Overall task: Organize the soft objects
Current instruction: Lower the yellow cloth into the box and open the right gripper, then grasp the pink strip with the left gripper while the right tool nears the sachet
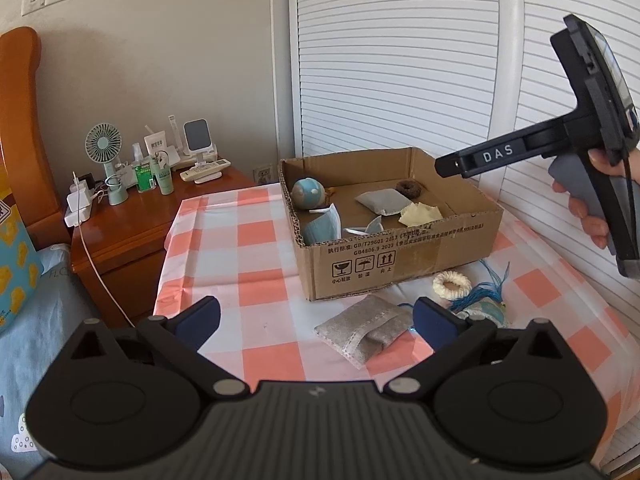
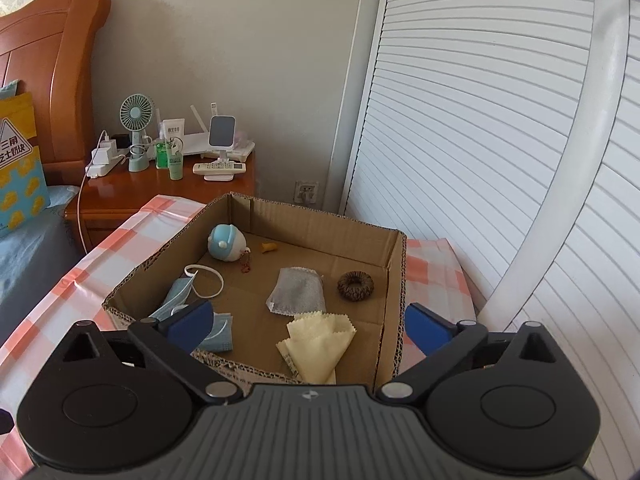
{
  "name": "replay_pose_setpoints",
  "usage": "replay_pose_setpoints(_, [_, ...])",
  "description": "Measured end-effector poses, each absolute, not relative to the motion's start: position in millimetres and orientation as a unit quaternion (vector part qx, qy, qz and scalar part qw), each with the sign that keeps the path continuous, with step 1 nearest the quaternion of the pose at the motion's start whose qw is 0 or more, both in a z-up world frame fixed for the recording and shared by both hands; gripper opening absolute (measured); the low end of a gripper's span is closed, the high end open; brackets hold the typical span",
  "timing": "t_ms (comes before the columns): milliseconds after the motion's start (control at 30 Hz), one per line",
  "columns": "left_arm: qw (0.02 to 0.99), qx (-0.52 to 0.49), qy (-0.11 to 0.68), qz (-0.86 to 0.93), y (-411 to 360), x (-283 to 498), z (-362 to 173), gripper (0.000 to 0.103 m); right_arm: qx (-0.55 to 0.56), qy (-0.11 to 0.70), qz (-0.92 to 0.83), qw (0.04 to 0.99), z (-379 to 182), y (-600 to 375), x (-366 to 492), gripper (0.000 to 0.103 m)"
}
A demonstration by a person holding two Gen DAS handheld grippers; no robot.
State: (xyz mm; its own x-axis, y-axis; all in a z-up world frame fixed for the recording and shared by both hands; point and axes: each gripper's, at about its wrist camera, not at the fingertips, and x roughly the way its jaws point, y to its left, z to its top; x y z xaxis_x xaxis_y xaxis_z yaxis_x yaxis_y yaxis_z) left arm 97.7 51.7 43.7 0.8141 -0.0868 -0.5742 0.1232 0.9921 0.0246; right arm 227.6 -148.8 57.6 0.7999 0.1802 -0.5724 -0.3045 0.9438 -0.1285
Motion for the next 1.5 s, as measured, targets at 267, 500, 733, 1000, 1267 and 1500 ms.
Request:
replay_pose_setpoints(267, [0.951,0.031,0.302,-0.062,48.2,92.3,42.7,0.102,-0.077,0.317,0.105,0.940,40.4,-159.0,203.5,0.103])
replay_pose_setpoints(500, [0.948,0.026,0.310,-0.066,49.0,91.4,38.3,0.102,-0.051,0.364,0.074,0.927,-0.9,-167.0,193.2,0.103])
replay_pose_setpoints(733, [0.944,0.025,0.320,-0.073,48.3,91.2,32.4,0.102,-0.036,0.398,0.061,0.915,-31.1,-161.4,185.4,0.103])
replay_pose_setpoints(1000, [0.939,0.025,0.331,-0.089,42.7,92.9,25.1,0.102,-0.033,0.419,0.051,0.906,-54.9,-152.4,188.8,0.103])
replay_pose_setpoints(1267, [0.932,0.032,0.345,-0.105,30.3,97.9,13.6,0.102,-0.050,0.422,0.028,0.905,-64.5,-168.8,170.4,0.103])
replay_pose_setpoints(1500, [0.920,0.071,0.352,-0.158,3.7,103.4,-3.2,0.102,-0.056,0.408,0.053,0.910,-66.3,-185.0,155.9,0.103])
